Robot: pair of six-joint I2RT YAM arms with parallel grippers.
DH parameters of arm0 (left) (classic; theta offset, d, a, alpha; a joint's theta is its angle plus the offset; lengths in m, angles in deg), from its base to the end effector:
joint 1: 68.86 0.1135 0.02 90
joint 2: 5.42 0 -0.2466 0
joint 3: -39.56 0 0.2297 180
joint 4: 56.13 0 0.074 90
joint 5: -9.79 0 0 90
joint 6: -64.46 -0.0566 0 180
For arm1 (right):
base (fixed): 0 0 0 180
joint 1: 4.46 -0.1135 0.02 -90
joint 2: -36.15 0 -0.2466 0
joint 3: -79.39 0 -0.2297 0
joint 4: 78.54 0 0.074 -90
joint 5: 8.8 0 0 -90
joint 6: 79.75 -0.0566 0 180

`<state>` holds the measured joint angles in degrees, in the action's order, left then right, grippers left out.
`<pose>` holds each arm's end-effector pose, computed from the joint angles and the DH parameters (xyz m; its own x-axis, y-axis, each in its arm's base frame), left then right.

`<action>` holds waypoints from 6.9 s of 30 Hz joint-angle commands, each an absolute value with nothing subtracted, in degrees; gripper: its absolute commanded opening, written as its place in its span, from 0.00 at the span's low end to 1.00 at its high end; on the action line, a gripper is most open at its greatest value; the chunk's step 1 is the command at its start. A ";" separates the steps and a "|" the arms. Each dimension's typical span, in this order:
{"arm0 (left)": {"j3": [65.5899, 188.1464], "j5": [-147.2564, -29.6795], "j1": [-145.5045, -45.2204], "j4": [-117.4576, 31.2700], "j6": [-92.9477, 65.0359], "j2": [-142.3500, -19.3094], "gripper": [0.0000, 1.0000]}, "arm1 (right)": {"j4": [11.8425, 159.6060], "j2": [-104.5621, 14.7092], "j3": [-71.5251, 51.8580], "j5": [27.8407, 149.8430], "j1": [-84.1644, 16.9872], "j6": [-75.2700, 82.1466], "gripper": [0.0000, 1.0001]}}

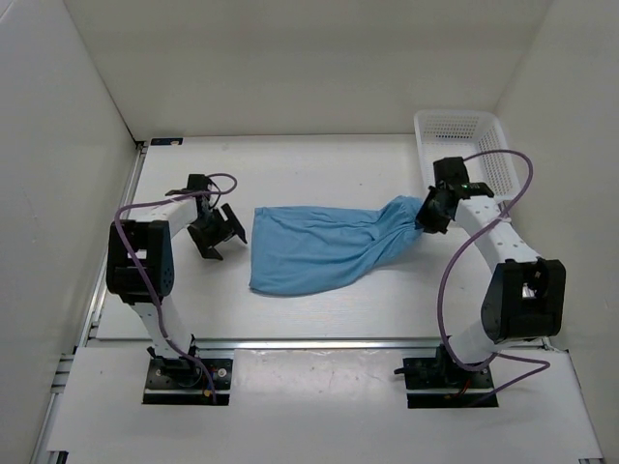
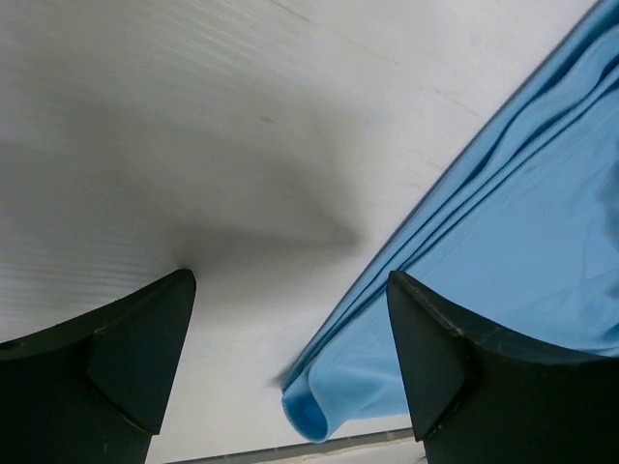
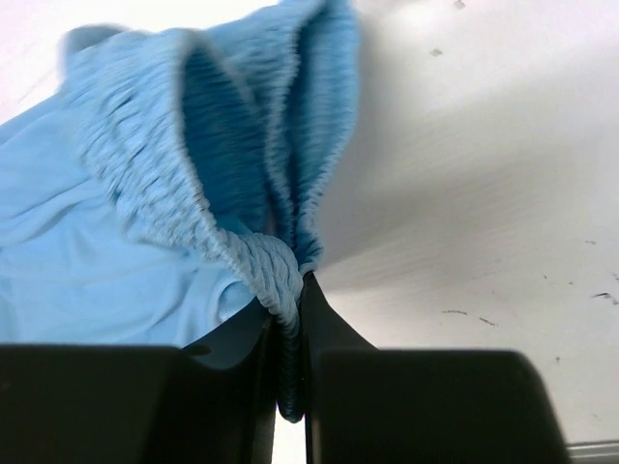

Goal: Fold and stack the shorts
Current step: Fold the shorts

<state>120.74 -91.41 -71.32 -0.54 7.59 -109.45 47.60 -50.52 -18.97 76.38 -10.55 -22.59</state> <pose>0.3166 -0.0246 0.1367 -0.8640 -0.4995 -0.0638 -0.4671 0.8423 -0.2689 0.3007 0.0273 0.2279 -0.7492 0.4635 -0.4731 0.4091 0.8856 0.2198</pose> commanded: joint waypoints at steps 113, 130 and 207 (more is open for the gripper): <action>154.47 -92.86 -77.40 21.96 -6.90 -114.94 0.14 | 69.27 -78.28 -11.90 95.98 -40.06 -26.40 0.48; 141.82 -84.42 -66.41 14.83 -3.83 -105.46 0.96 | 56.44 -56.14 -13.31 78.66 -41.73 -22.35 0.83; 142.97 -81.35 -82.05 14.57 -0.57 -77.77 0.95 | 32.09 -22.66 -10.94 37.87 -37.60 -24.38 0.96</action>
